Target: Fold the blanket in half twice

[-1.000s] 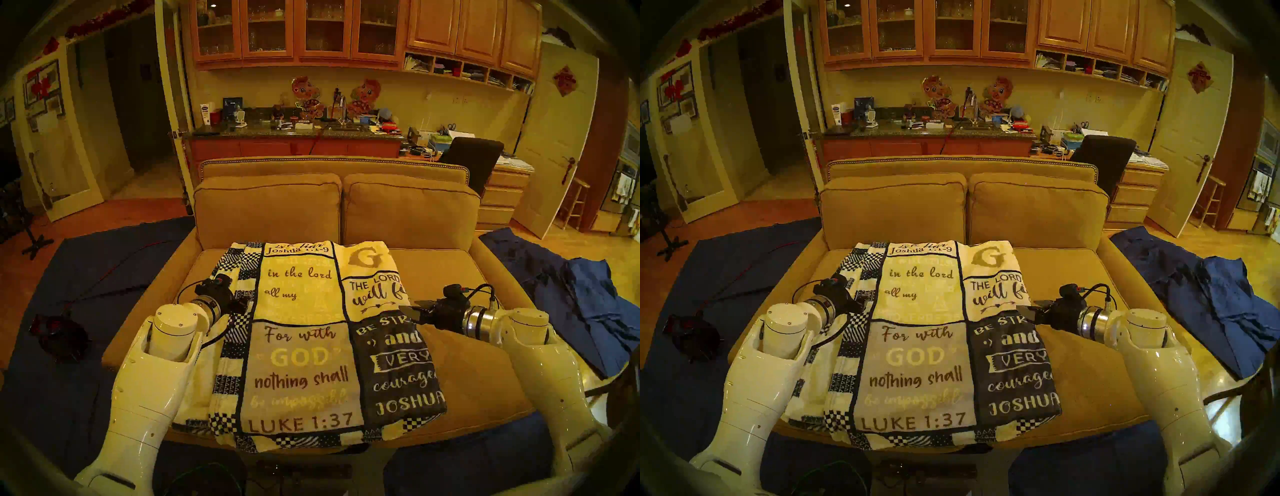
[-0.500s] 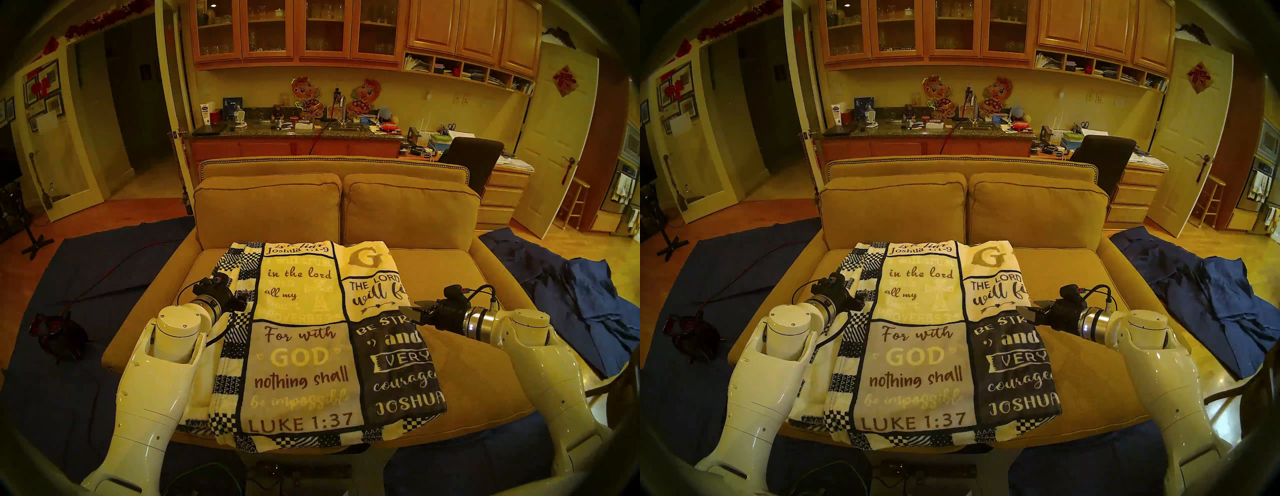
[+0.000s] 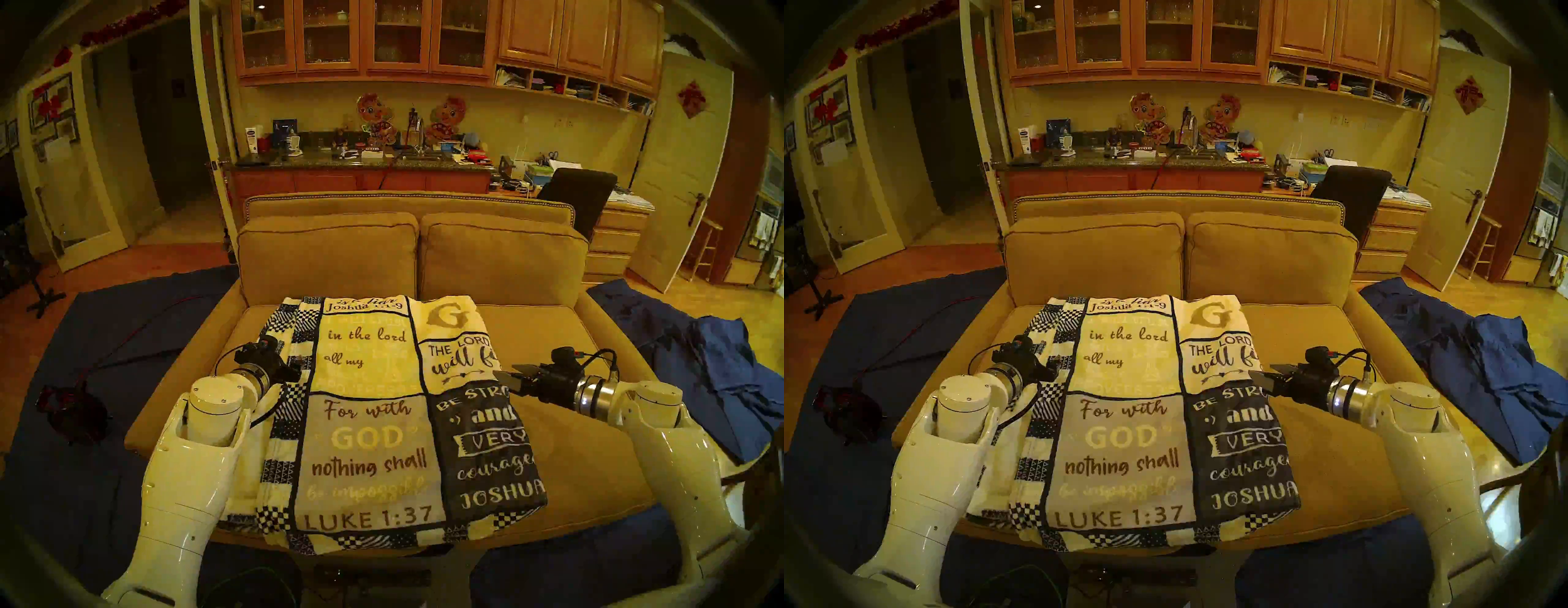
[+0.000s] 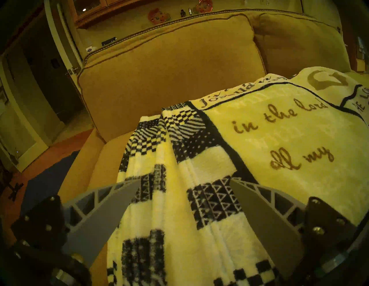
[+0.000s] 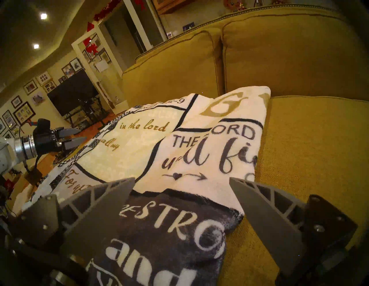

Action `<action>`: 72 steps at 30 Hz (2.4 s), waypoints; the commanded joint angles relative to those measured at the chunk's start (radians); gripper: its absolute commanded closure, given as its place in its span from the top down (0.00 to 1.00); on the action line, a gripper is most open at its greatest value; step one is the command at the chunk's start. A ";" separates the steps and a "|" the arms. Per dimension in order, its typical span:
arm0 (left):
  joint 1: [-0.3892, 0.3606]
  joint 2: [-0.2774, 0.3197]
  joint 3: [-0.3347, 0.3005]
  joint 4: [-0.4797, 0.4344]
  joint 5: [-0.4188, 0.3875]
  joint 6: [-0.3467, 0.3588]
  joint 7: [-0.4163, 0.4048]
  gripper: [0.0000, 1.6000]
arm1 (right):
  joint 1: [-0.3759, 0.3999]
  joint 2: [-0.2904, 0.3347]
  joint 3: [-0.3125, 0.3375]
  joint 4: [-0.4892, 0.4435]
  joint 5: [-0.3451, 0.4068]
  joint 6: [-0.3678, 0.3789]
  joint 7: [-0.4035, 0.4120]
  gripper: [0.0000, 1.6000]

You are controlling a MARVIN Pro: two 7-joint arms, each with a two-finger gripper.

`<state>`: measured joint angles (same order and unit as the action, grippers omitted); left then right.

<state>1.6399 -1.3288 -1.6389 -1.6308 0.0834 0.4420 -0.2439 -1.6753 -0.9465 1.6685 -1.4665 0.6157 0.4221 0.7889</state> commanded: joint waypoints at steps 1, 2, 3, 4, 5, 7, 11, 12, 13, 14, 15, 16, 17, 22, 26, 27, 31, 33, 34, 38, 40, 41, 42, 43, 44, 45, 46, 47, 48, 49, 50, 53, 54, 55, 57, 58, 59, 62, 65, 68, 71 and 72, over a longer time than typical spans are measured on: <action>0.058 0.008 -0.087 -0.019 -0.056 -0.006 -0.016 1.00 | -0.017 -0.002 0.018 -0.032 0.009 -0.002 -0.005 1.00; 0.072 0.016 -0.108 -0.021 -0.072 -0.003 -0.033 1.00 | -0.020 -0.003 0.017 -0.040 0.008 0.000 -0.007 1.00; 0.081 0.015 -0.118 -0.027 -0.078 -0.004 -0.036 1.00 | -0.021 -0.003 0.016 -0.044 0.007 0.001 -0.009 1.00; 0.088 0.018 -0.125 -0.027 -0.081 -0.007 -0.041 1.00 | -0.022 -0.005 0.016 -0.048 0.007 0.003 -0.011 1.00; 0.092 0.013 -0.136 -0.028 -0.087 -0.004 -0.038 1.00 | -0.022 -0.006 0.014 -0.051 0.007 0.004 -0.014 1.00; 0.097 0.014 -0.143 -0.030 -0.090 -0.005 -0.040 1.00 | -0.023 -0.007 0.014 -0.054 0.006 0.006 -0.016 1.00; 0.090 0.020 -0.178 0.009 -0.126 -0.014 -0.074 1.00 | -0.020 -0.010 0.005 -0.053 0.004 0.005 -0.023 1.00; 0.090 0.020 -0.178 0.009 -0.126 -0.014 -0.074 1.00 | -0.020 -0.010 0.005 -0.053 0.004 0.005 -0.023 1.00; 0.084 0.020 -0.179 0.021 -0.130 -0.014 -0.079 1.00 | -0.020 -0.010 0.004 -0.053 0.004 0.005 -0.024 1.00; 0.073 0.021 -0.177 0.044 -0.133 -0.020 -0.084 1.00 | -0.020 -0.010 0.003 -0.056 0.004 0.006 -0.026 1.00; 0.052 0.019 -0.174 0.079 -0.142 -0.029 -0.091 1.00 | -0.020 -0.010 0.002 -0.062 0.005 0.009 -0.028 1.00; 0.052 0.019 -0.174 0.079 -0.142 -0.029 -0.091 1.00 | -0.020 -0.010 0.002 -0.062 0.005 0.009 -0.028 1.00; 0.042 0.021 -0.171 0.096 -0.143 -0.032 -0.094 1.00 | -0.021 -0.010 0.003 -0.065 0.006 0.010 -0.029 1.00; -0.016 0.026 -0.170 0.197 -0.166 -0.048 -0.117 1.00 | -0.025 -0.009 0.006 -0.068 0.008 0.013 -0.033 1.00; -0.033 0.029 -0.173 0.230 -0.171 -0.082 -0.122 1.00 | -0.032 -0.006 0.014 -0.069 0.012 0.016 -0.034 1.00; -0.035 0.030 -0.176 0.231 -0.175 -0.085 -0.126 1.00 | -0.033 -0.006 0.016 -0.068 0.012 0.015 -0.034 1.00; -0.041 0.031 -0.187 0.240 -0.196 -0.088 -0.147 1.00 | -0.035 -0.005 0.019 -0.065 0.015 0.016 -0.033 1.00; -0.046 0.031 -0.184 0.255 -0.191 -0.088 -0.141 1.00 | -0.035 -0.006 0.020 -0.064 0.017 0.016 -0.032 1.00; -0.050 0.030 -0.184 0.266 -0.192 -0.090 -0.142 1.00 | -0.035 -0.006 0.021 -0.063 0.017 0.016 -0.031 1.00; -0.060 0.020 -0.193 0.289 -0.206 -0.089 -0.141 1.00 | -0.028 -0.003 0.019 -0.056 0.016 0.017 -0.028 1.00; -0.061 0.021 -0.196 0.290 -0.208 -0.085 -0.141 1.00 | -0.024 -0.002 0.018 -0.054 0.016 0.017 -0.026 1.00; -0.063 0.025 -0.198 0.294 -0.217 -0.080 -0.156 1.00 | -0.022 -0.002 0.017 -0.053 0.016 0.017 -0.025 1.00; -0.064 0.027 -0.199 0.298 -0.221 -0.078 -0.163 1.00 | -0.021 -0.002 0.017 -0.054 0.016 0.018 -0.025 1.00; -0.070 0.030 -0.195 0.310 -0.227 -0.076 -0.174 1.00 | -0.019 -0.002 0.016 -0.057 0.016 0.020 -0.026 1.00; -0.074 0.031 -0.191 0.320 -0.227 -0.079 -0.179 1.00 | -0.018 -0.002 0.016 -0.058 0.016 0.021 -0.026 1.00; -0.078 0.031 -0.189 0.326 -0.238 -0.077 -0.199 1.00 | -0.017 -0.002 0.015 -0.059 0.015 0.021 -0.026 1.00; -0.081 0.029 -0.187 0.329 -0.244 -0.074 -0.207 1.00 | -0.016 -0.002 0.014 -0.059 0.015 0.021 -0.027 1.00; -0.084 0.030 -0.180 0.330 -0.245 -0.074 -0.218 1.00 | -0.016 -0.002 0.013 -0.062 0.014 0.023 -0.028 1.00; -0.087 0.028 -0.178 0.334 -0.250 -0.074 -0.226 1.00 | -0.015 -0.002 0.013 -0.064 0.014 0.023 -0.028 1.00; -0.092 0.025 -0.179 0.337 -0.269 -0.067 -0.251 1.00 | -0.015 -0.002 0.012 -0.064 0.013 0.023 -0.028 1.00; -0.094 0.022 -0.178 0.336 -0.275 -0.062 -0.260 1.00 | -0.014 -0.001 0.012 -0.065 0.013 0.023 -0.028 1.00; -0.109 0.020 -0.172 0.352 -0.301 -0.044 -0.297 1.00 | -0.014 0.000 0.015 -0.068 0.014 0.023 -0.029 1.00; -0.117 0.019 -0.171 0.366 -0.310 -0.038 -0.310 1.00 | -0.013 0.001 0.016 -0.067 0.013 0.022 -0.029 1.00; -0.121 0.019 -0.169 0.374 -0.316 -0.036 -0.320 1.00 | -0.013 0.001 0.016 -0.066 0.013 0.021 -0.029 1.00; -0.127 0.020 -0.171 0.386 -0.333 -0.022 -0.344 1.00 | -0.013 0.002 0.017 -0.063 0.014 0.020 -0.028 1.00; -0.130 0.024 -0.170 0.392 -0.338 -0.018 -0.356 1.00 | -0.013 0.002 0.017 -0.063 0.014 0.020 -0.028 1.00; -0.132 0.026 -0.169 0.395 -0.340 -0.016 -0.360 1.00 | -0.013 0.002 0.018 -0.062 0.014 0.020 -0.028 1.00; -0.130 0.035 -0.170 0.400 -0.349 -0.008 -0.385 1.00 | -0.015 0.002 0.020 -0.063 0.016 0.021 -0.029 1.00; -0.123 0.041 -0.174 0.398 -0.357 -0.004 -0.402 1.00 | -0.017 0.002 0.021 -0.064 0.017 0.023 -0.029 1.00; -0.112 0.044 -0.183 0.391 -0.367 0.000 -0.413 1.00 | -0.017 0.001 0.020 -0.064 0.017 0.023 -0.028 1.00; -0.071 0.051 -0.207 0.351 -0.374 0.011 -0.408 1.00 | -0.013 0.000 0.014 -0.064 0.016 0.024 -0.027 1.00; -0.071 0.051 -0.207 0.351 -0.374 0.011 -0.408 1.00 | -0.013 0.000 0.014 -0.064 0.016 0.024 -0.027 1.00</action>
<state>1.5264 -1.2766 -1.8353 -1.2335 -0.2625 0.4345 -0.6083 -1.7001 -0.9478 1.6803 -1.5206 0.6297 0.4436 0.7625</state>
